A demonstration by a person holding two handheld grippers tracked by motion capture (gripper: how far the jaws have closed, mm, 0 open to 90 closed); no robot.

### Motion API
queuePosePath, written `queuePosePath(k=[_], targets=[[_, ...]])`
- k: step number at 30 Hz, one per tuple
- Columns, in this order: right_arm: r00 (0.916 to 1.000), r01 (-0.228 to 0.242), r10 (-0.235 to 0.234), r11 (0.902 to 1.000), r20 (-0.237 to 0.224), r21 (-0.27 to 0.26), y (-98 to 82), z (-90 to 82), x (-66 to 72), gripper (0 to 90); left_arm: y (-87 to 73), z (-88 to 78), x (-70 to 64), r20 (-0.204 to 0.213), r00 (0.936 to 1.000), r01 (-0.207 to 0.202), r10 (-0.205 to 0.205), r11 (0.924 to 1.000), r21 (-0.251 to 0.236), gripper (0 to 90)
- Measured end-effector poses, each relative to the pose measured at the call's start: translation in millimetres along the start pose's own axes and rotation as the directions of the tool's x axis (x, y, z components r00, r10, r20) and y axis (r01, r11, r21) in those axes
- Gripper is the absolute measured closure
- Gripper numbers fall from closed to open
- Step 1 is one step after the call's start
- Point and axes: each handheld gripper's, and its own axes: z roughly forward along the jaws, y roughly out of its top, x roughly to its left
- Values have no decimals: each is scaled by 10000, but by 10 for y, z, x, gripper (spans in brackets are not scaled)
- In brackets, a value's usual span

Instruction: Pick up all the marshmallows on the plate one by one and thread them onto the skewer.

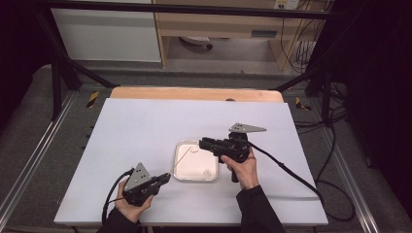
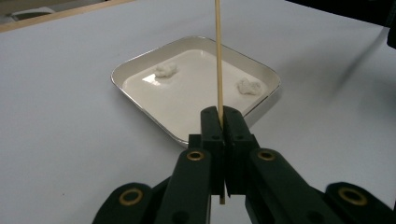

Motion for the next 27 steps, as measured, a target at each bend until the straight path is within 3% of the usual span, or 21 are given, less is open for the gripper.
queuePosePath(k=[10,14,27], targets=[[9991,-313,314,9995,-293,31,5,117,3,746,8,7,-13,19,9997,-224,224,9997,-105,885],[9988,-326,331,9994,-369,120,-1,141,15,747,4,-8,-33,-20,10000,-31,31,10000,50,885],[9955,-539,561,9981,-763,308,-51,190,30,786,-13,-5,-43,-4,10000,-61,61,10000,1,885]])
